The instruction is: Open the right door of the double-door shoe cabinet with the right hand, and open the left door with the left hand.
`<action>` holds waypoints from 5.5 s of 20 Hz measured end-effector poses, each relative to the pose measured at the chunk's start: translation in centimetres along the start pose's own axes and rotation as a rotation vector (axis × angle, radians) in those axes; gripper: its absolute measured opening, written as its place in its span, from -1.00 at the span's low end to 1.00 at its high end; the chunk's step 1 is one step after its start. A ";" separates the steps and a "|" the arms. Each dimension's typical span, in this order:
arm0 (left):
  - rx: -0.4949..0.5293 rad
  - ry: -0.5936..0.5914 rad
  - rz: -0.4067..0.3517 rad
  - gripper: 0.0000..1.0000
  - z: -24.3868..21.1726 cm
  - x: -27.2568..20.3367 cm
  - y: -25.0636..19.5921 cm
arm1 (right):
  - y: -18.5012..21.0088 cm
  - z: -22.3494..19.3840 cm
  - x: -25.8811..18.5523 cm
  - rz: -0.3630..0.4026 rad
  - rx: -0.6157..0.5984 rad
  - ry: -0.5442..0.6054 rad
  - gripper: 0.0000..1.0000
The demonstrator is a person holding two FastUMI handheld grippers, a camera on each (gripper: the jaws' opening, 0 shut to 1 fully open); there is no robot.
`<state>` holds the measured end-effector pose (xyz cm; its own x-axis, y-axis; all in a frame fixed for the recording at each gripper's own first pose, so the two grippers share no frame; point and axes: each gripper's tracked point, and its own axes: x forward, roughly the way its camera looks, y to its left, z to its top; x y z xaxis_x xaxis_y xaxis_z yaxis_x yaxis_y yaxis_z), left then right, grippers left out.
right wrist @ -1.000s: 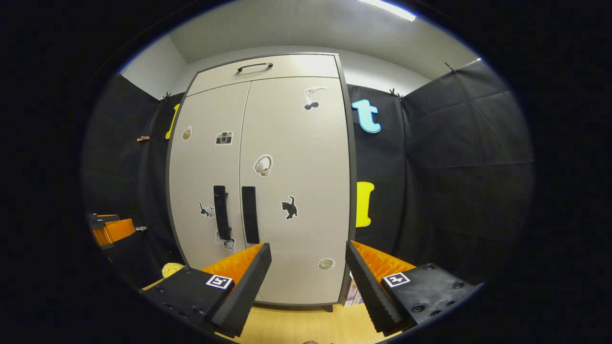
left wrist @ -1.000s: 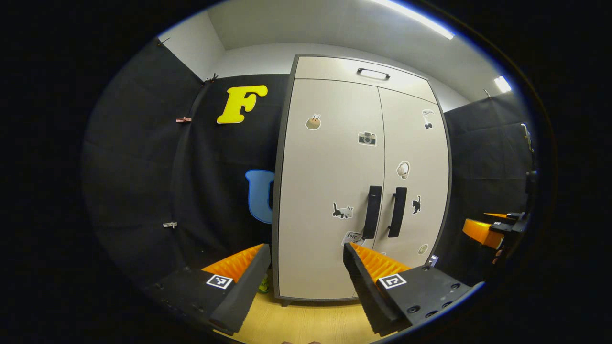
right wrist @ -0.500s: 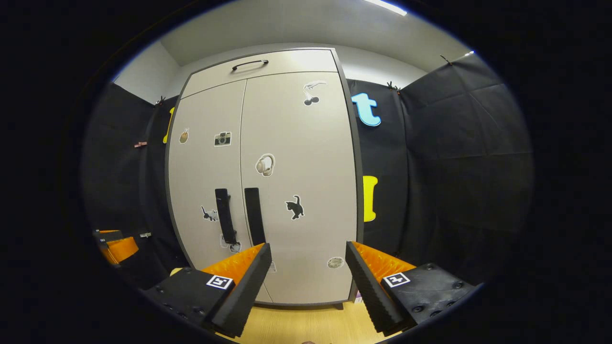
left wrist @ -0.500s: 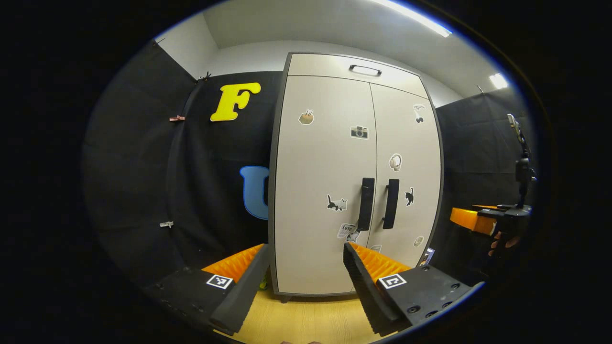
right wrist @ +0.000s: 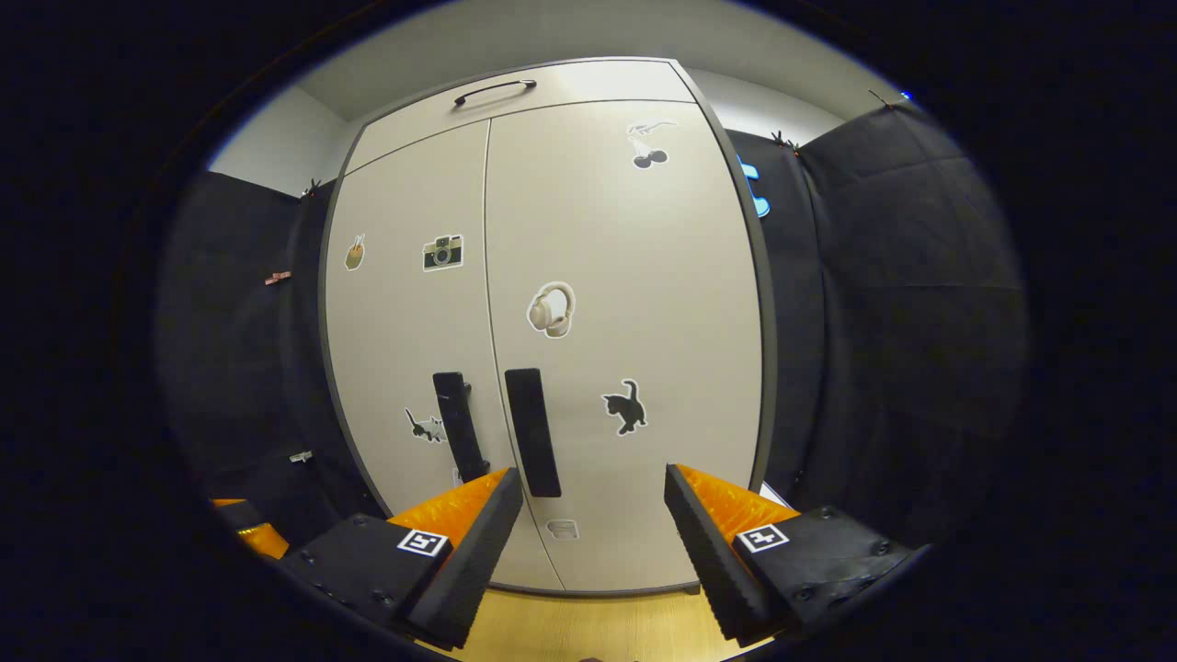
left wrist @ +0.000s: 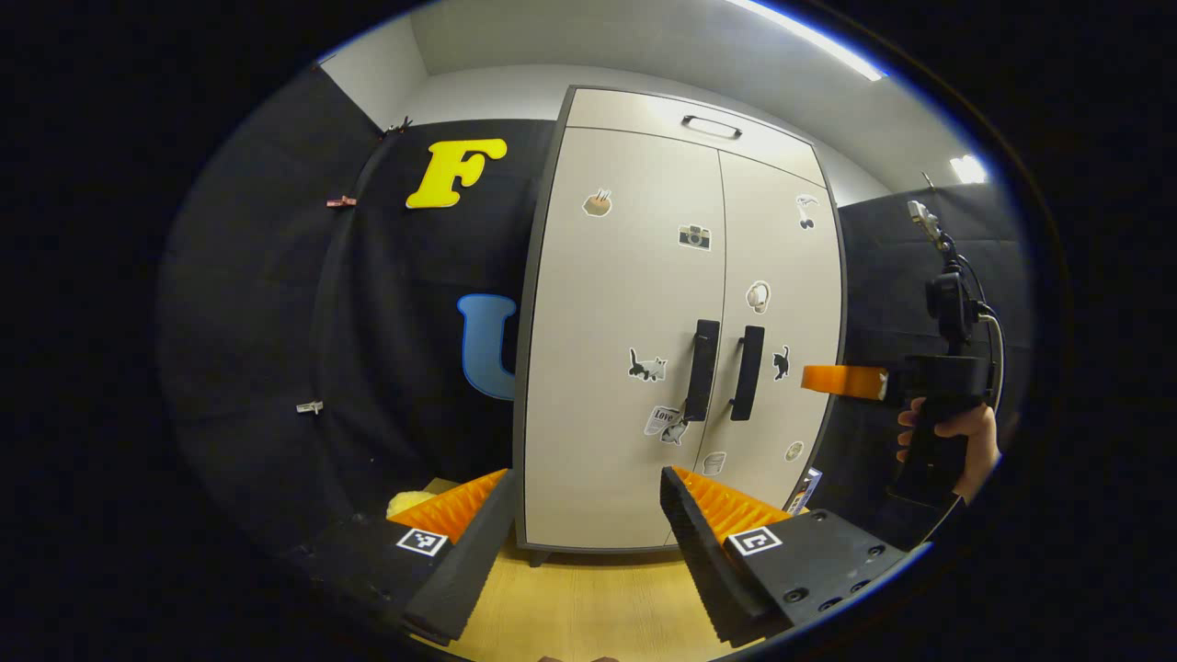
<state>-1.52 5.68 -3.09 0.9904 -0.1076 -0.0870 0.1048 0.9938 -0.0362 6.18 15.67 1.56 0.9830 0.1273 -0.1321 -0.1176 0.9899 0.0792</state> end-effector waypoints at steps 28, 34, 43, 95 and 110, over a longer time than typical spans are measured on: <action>-0.053 0.132 -0.039 0.90 -6.1 -2.2 3.7 | 4.5 -1.2 11.3 -0.008 -0.081 0.051 -0.46; -0.050 0.127 -0.063 0.90 -6.0 -2.8 3.7 | 4.5 -1.4 10.4 0.049 -0.034 0.086 -0.79; -0.037 0.119 -0.111 0.90 -5.1 -2.3 2.1 | 3.0 -1.3 4.3 0.094 -0.007 0.058 -0.79; 0.007 0.103 -0.152 0.90 -4.1 1.8 -8.2 | -13.7 0.1 -6.6 -0.126 0.006 0.021 -0.88; -0.002 0.130 -0.205 0.90 -5.5 2.5 -2.8 | -3.1 0.6 -11.0 -0.187 0.124 -0.109 -0.24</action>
<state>0.19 2.49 -8.71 0.9285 -0.3092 -0.2056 0.3017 0.9510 -0.0680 -4.19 11.19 3.38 0.9963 -0.0713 -0.0489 0.0791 0.9796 0.1850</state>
